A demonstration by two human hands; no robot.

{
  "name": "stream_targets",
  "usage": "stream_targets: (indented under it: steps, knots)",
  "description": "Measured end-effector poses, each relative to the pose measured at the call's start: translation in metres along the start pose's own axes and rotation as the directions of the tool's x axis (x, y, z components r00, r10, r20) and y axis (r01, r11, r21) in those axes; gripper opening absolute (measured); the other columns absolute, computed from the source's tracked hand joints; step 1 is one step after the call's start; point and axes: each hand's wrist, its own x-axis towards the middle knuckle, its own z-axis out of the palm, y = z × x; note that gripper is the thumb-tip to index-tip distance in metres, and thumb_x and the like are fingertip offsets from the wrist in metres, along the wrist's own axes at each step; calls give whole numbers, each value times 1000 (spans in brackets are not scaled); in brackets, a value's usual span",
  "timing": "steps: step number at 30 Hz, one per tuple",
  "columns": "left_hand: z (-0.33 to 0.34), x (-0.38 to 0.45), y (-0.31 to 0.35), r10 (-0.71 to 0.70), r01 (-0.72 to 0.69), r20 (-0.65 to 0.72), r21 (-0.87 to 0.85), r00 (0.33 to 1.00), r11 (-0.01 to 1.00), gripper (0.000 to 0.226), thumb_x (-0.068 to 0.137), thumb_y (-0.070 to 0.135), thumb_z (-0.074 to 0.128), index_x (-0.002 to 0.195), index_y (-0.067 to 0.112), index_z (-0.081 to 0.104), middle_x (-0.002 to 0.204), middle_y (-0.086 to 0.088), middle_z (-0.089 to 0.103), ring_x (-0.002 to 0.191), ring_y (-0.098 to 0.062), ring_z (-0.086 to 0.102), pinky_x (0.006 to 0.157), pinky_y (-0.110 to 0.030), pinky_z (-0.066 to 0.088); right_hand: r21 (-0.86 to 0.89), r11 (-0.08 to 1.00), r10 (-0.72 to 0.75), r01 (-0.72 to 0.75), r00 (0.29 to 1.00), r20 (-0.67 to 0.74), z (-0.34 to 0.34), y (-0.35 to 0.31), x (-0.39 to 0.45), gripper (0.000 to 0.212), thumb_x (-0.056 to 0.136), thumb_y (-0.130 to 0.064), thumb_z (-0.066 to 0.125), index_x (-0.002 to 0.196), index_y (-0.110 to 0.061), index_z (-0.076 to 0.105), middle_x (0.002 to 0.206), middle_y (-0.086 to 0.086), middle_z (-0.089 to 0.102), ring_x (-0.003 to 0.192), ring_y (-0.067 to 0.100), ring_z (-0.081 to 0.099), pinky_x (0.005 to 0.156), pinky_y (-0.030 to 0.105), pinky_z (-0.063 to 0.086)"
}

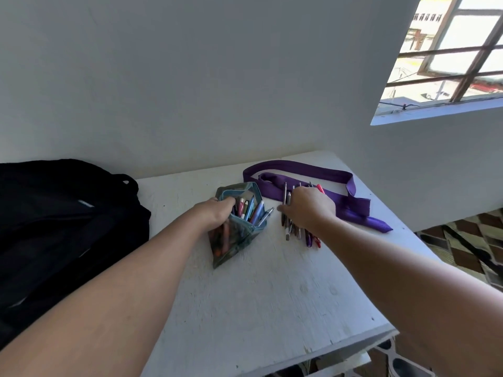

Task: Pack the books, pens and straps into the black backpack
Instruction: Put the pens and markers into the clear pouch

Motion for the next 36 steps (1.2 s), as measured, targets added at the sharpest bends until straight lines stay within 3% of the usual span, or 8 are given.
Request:
stream_targets:
  steps: [3, 8, 15, 20, 26, 29, 32, 36]
  knots:
    - [-1, -1, 0, -10, 10, 5, 1, 1000, 1000, 64, 85, 68, 32, 104, 18, 69, 107, -9, 70, 100, -25, 62, 101, -43, 46, -88, 996, -12, 11, 1000, -13, -1, -9, -3, 31, 98, -46, 66, 88, -18, 57, 77, -2, 54, 75, 24, 62, 55, 30, 41]
    - [1, 5, -5, -29, 30, -22, 42, 999, 999, 86, 71, 77, 28, 132, 24, 57, 121, -10, 63, 109, -29, 58, 101, -47, 45, -100, 995, 18, -14, 999, 46, -1, -14, 1, 17, 97, -33, 62, 90, -17, 60, 80, 0, 58, 83, 27, 66, 67, 33, 50]
    - [2, 3, -3, -31, 32, -13, 68, 999, 997, 86, 71, 78, 28, 135, 27, 54, 127, -10, 62, 113, -30, 57, 102, -48, 44, -111, 993, 60, -49, 992, 107, 3, -22, 6, 37, 90, -51, 67, 75, -21, 54, 84, 0, 64, 84, 24, 66, 79, 35, 53]
    - [4, 9, -5, -44, 44, -6, 69, 999, 997, 89, 66, 80, 28, 136, 30, 52, 133, -8, 58, 118, -31, 54, 106, -51, 43, -180, 984, 51, -18, 982, 181, 2, -28, 3, 20, 92, -35, 60, 79, -20, 60, 85, 2, 65, 88, 28, 65, 93, 44, 54]
    - [4, -5, 1, -28, 30, -16, 96, 999, 995, 80, 92, 72, 28, 154, 24, 36, 153, -10, 45, 135, -32, 45, 107, -43, 37, 257, 963, 75, -85, 996, 50, -18, -29, 8, 21, 97, -28, 45, 103, -14, 59, 86, 4, 63, 76, 23, 62, 62, 33, 45]
    - [4, -7, 0, -3, 3, 2, 71, 1000, 997, 87, 92, 77, 21, 161, 25, 27, 164, -7, 33, 147, -30, 35, 119, -45, 29, 664, 744, 137, -76, 990, -39, -24, -41, 8, 24, 102, -29, 45, 112, -10, 55, 96, 6, 66, 81, 22, 63, 63, 38, 49]
    - [0, -9, 2, 11, -10, 55, -19, 998, 1000, 89, 95, 78, 17, 162, 20, 27, 168, -8, 24, 153, -29, 24, 124, -46, 20, 842, 511, 147, -174, 983, 113, -8, -56, -2, 20, 105, -27, 48, 107, -12, 61, 100, 10, 71, 79, 21, 69, 70, 39, 62]
    - [-7, -25, 9, 9, -2, 76, -99, 997, 995, 78, 103, 67, 14, 152, 16, 46, 161, -6, 37, 150, -24, 29, 121, -40, 18, 788, 563, -21, -250, 949, 315, 21, -73, -22, 25, 102, -29, 61, 88, -10, 68, 83, 6, 67, 69, 18, 60, 64, 31, 51]
